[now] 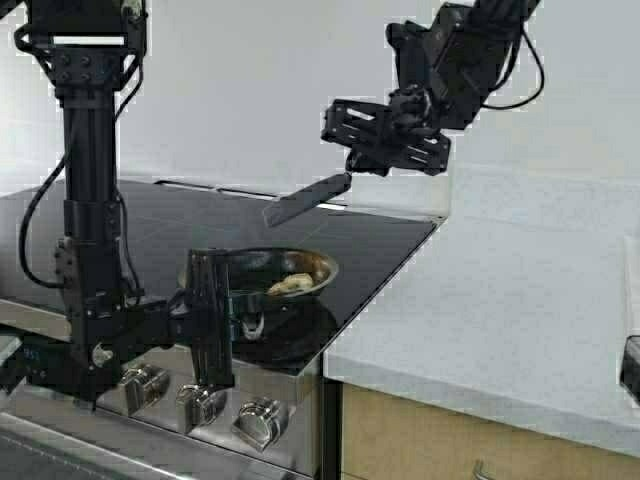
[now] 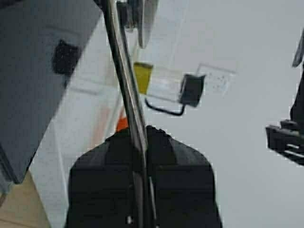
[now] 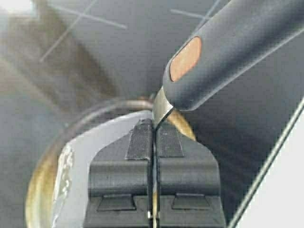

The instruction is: Add oil to the pan and cook the shrimp and serve it

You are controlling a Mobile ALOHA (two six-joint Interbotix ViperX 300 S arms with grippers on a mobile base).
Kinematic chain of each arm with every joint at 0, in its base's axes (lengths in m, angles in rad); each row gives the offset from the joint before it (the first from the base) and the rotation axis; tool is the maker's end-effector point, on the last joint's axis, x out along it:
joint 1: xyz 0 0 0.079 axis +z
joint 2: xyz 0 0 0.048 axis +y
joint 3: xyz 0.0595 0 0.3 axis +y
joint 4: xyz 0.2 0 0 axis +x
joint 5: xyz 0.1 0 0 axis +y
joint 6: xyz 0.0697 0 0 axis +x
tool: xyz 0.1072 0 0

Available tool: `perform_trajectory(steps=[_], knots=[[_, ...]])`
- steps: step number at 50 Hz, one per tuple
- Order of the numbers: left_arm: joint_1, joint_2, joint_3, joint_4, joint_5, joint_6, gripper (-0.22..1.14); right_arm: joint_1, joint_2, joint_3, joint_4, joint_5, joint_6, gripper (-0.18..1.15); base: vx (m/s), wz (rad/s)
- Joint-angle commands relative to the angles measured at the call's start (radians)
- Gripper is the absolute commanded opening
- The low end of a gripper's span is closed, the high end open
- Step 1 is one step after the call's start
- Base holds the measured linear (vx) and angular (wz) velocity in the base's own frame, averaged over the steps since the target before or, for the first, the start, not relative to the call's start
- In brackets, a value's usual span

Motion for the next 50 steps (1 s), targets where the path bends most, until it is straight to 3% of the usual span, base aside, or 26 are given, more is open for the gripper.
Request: perform_trajectory(steps=[1, 9, 14, 18, 25, 29, 40, 50], knots=[[0.011, -0.015, -0.021, -0.002, -0.028, 0.020, 0.03, 0.003, -0.055, 0.000, 0.002, -0.026, 0.003, 0.08, 0.00, 0.00], [0.014, -0.012, -0.017, -0.002, -0.028, 0.041, 0.05, 0.003, -0.055, 0.000, 0.002, -0.029, 0.003, 0.08, 0.00, 0.00], [0.015, -0.012, -0.015, -0.002, -0.026, 0.067, 0.16, 0.003, -0.054, -0.003, 0.002, -0.028, 0.003, 0.08, 0.00, 0.00], [0.015, -0.014, -0.014, -0.002, -0.028, 0.092, 0.38, 0.003, -0.054, -0.005, 0.003, -0.029, 0.003, 0.08, 0.00, 0.00], [0.015, -0.023, -0.003, -0.005, -0.025, 0.118, 0.88, 0.003, -0.054, -0.003, 0.003, -0.028, 0.003, 0.08, 0.00, 0.00], [0.015, -0.029, 0.009, -0.009, -0.023, 0.127, 1.05, 0.003, -0.054, -0.005, 0.003, -0.029, 0.005, 0.08, 0.00, 0.00], [0.052, -0.058, 0.094, -0.011, -0.018, 0.206, 1.03, 0.003, -0.052, -0.006, 0.003, -0.034, 0.005, 0.08, 0.00, 0.00], [0.143, -0.150, 0.287, -0.002, -0.005, 0.391, 1.03, 0.003, -0.048, -0.011, 0.003, -0.034, 0.003, 0.08, 0.00, 0.00]])
